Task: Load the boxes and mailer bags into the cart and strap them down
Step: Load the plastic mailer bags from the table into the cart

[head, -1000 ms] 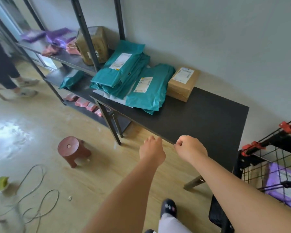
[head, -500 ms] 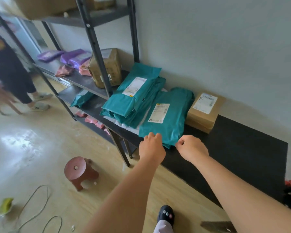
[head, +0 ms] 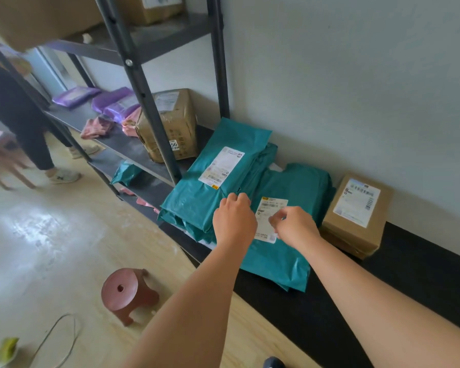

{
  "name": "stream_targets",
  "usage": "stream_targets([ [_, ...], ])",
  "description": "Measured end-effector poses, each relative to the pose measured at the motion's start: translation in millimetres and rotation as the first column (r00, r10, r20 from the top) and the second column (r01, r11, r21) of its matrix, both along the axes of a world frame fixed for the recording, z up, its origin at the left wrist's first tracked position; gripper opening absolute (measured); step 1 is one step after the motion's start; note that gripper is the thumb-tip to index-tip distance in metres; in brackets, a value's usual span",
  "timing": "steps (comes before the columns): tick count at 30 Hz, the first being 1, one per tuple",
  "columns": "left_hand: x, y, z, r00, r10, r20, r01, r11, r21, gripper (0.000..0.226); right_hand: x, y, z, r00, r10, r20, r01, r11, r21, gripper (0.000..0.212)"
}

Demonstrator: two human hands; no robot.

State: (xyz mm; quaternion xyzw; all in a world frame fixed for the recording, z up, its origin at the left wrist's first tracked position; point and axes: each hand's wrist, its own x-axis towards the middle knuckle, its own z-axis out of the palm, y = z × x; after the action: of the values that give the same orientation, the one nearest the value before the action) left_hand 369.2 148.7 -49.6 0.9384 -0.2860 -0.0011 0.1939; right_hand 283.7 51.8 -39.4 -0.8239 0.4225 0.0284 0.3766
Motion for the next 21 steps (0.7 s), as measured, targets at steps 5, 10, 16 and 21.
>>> stream_targets([
  [5, 41, -8, 7, 1.0, 0.013, 0.002, -0.013, 1.0, -0.018, 0.018, 38, -1, 2, 0.991, -0.107, 0.078, 0.095, 0.985, 0.144, 0.021],
  [10, 86, -9, 7, 0.999, -0.03, -0.014, 0.03, 0.999, 0.016, 0.024, 76, 3, 5, 0.976, -0.178, 0.129, 0.154, 0.972, 0.176, 0.016],
  [16, 141, -15, 7, 0.992, -0.114, -0.048, 0.116, 0.992, 0.047, 0.028, 128, 4, 9, 0.95, -0.268, 0.159, 0.248, 0.959, 0.134, 0.015],
  [21, 180, -18, 1, 0.99, -0.119, -0.076, 0.124, 0.99, 0.063, 0.03, 160, 8, 6, 0.922, -0.359, 0.142, 0.349, 0.933, 0.09, 0.034],
])
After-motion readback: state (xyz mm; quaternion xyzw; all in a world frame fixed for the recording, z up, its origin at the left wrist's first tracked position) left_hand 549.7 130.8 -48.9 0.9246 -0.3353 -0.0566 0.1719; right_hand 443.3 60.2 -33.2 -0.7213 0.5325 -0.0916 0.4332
